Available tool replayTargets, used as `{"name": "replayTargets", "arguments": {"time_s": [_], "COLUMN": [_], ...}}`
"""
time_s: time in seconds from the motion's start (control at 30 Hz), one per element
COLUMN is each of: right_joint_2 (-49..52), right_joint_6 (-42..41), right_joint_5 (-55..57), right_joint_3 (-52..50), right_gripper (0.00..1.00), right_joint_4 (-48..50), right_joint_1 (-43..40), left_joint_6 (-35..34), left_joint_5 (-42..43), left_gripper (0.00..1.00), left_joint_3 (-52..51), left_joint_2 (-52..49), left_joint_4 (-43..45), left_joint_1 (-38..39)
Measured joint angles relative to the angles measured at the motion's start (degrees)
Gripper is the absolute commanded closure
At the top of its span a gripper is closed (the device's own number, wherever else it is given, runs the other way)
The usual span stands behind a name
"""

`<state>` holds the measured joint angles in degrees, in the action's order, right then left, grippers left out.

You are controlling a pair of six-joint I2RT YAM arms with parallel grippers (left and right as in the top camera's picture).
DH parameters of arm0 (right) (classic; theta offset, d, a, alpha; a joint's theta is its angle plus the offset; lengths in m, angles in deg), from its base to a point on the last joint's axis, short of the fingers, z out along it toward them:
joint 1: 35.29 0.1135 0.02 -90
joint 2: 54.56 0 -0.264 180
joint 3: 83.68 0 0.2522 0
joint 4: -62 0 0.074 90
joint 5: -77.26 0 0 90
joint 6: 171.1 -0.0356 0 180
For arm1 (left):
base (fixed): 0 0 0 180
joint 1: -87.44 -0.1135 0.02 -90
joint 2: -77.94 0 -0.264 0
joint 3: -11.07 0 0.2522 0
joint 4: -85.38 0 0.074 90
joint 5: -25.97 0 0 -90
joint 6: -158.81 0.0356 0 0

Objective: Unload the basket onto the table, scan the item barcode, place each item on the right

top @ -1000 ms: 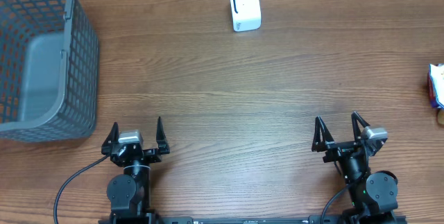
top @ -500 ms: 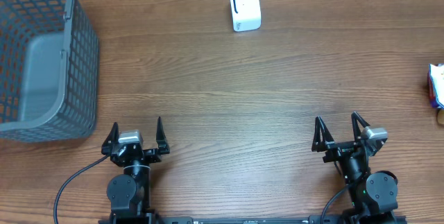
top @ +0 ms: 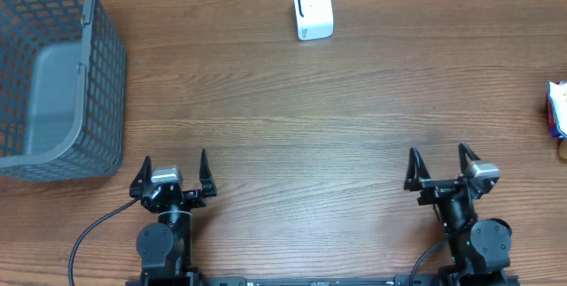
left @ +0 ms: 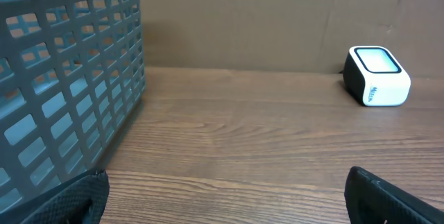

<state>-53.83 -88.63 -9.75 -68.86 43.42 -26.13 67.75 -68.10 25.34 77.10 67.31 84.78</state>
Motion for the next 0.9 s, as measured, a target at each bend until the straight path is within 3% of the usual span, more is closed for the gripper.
{"name": "replayTargets", "arguments": {"time_s": [0.47, 0.9], "right_joint_2": [0.0, 0.0], "right_joint_6": [11.65, 13.53], "right_joint_5": [-0.9, -1.53], "right_joint_3": [0.0, 0.0], "right_gripper": [0.0, 0.0], "right_joint_4": [-0.35, -0.37], "right_joint_1": [-7.63, -7.63], "left_joint_6": [0.0, 0.0], "left_joint_5": [0.0, 0.0], "left_gripper": [0.0, 0.0], "left_joint_3": [0.0, 0.0], "left_joint_2": [0.0, 0.0], "left_joint_4": [0.0, 0.0], "left_joint_1": [-0.02, 0.0]}}
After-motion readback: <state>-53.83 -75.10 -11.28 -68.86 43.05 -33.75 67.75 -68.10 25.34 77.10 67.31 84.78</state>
